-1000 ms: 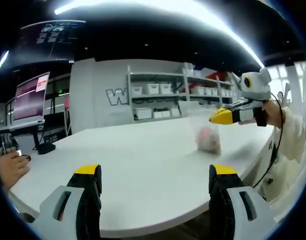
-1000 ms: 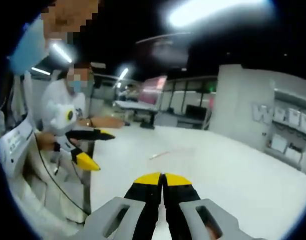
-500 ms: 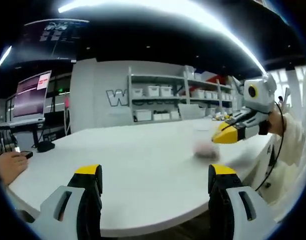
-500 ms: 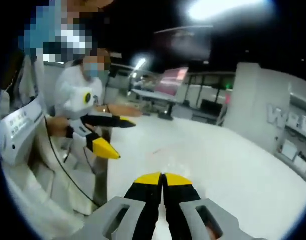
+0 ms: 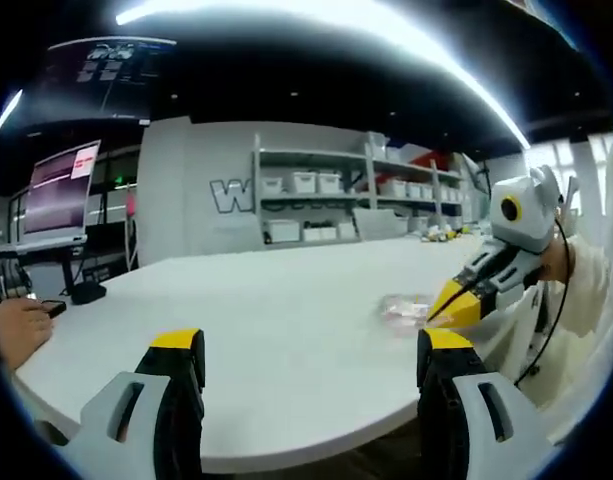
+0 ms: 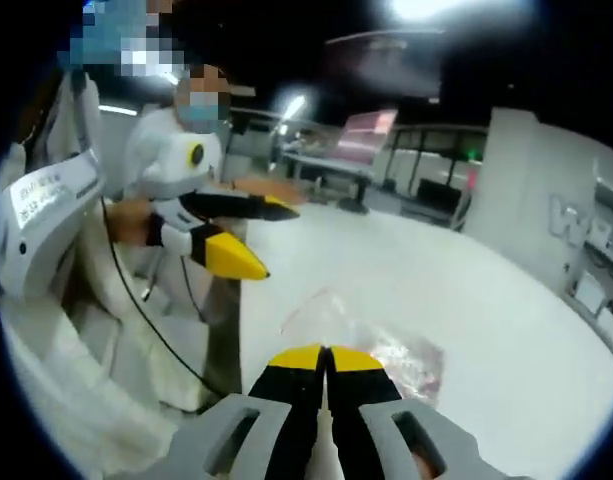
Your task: Open the resealable bag by pulling the two sides of the seal apart until the entire bag opening is separated and visibly accessible.
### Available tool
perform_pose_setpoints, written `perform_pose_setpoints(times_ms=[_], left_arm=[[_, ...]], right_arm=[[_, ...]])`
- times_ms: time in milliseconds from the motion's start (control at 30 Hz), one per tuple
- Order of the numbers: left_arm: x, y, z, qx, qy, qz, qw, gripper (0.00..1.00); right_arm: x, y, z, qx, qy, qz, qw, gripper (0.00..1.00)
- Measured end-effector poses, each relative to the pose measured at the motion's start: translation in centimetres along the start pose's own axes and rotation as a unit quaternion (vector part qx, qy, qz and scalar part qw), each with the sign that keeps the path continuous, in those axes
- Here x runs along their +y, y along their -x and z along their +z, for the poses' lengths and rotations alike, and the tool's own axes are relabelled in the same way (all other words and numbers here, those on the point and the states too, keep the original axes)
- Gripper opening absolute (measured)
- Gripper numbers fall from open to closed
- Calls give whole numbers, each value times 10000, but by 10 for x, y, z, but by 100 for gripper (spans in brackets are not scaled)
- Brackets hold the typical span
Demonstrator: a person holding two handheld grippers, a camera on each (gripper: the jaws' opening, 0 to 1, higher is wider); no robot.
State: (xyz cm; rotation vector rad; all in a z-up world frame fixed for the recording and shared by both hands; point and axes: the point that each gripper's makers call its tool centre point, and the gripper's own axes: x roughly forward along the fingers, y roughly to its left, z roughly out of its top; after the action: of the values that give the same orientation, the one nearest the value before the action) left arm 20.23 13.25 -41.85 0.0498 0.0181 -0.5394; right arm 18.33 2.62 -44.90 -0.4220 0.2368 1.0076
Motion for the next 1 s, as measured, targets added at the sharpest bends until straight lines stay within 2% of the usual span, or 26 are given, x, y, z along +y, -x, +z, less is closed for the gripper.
perform_pose_setpoints(times_ms=[100, 133, 200, 367, 800, 1000], left_arm=[[-3, -1, 3, -84, 43, -77, 9999, 86], [-6, 0, 6, -201, 164, -165, 9995, 86], [-9, -1, 8, -241, 264, -230, 9991, 86], [-11, -3, 0, -102, 165, -252, 9995, 85], [-13, -4, -4, -44, 199, -302, 9993, 84], [-16, -5, -5, -28, 207, -361, 9991, 83]], right_arm=[[2, 0, -2, -16, -75, -10, 10000, 0], [3, 0, -3, -26, -99, -10, 9999, 0], [3, 0, -6, -22, -144, -14, 9999, 0], [2, 1, -9, -48, -273, -49, 9996, 0], [2, 6, -17, -80, -544, -69, 9985, 0], [1, 8, -16, -75, -463, -66, 9989, 3]])
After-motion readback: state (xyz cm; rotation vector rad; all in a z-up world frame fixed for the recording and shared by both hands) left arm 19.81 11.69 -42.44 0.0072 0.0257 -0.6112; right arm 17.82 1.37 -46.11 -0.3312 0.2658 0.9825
